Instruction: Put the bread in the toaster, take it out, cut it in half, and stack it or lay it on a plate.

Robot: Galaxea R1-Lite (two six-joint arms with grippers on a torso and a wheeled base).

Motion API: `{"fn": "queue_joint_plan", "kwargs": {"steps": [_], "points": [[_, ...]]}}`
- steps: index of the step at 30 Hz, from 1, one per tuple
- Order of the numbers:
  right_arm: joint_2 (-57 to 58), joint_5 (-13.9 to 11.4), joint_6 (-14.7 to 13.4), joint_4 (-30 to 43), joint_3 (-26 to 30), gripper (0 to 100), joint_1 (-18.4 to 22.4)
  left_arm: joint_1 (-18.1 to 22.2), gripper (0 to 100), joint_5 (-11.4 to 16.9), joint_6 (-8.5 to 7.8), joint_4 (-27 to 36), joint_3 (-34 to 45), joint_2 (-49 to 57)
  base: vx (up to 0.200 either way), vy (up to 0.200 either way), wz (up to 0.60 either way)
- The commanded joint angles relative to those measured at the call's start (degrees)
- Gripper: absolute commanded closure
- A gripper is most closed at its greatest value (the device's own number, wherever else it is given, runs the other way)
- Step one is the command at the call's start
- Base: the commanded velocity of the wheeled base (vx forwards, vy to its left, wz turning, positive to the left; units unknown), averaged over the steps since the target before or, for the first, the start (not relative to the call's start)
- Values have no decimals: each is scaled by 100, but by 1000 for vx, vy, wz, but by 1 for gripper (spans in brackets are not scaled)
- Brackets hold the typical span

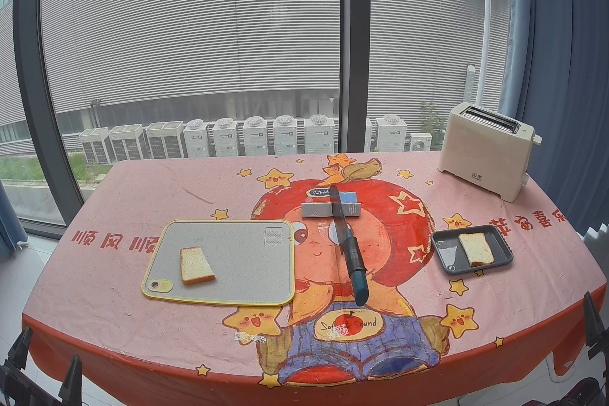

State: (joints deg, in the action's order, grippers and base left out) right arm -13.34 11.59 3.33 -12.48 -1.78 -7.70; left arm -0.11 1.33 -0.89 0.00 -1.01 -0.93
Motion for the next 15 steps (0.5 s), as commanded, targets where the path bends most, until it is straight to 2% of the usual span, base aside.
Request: {"fn": "queue_joint_plan", "kwargs": {"steps": [1,4,7,15], "points": [[305,1,1,0,178,0,15,2,0,-1,1,0,92,40,0,0,0],[411,1,1,115,178,0,15,2,0,-1,1,0,92,40,0,0,0],[701,1,1,554,152,0,15,2,0,-1,1,0,92,31,0,0,0],[798,-8,-8,659,178,0,15,2,0,-1,1,0,92,40,0,0,0]]}}
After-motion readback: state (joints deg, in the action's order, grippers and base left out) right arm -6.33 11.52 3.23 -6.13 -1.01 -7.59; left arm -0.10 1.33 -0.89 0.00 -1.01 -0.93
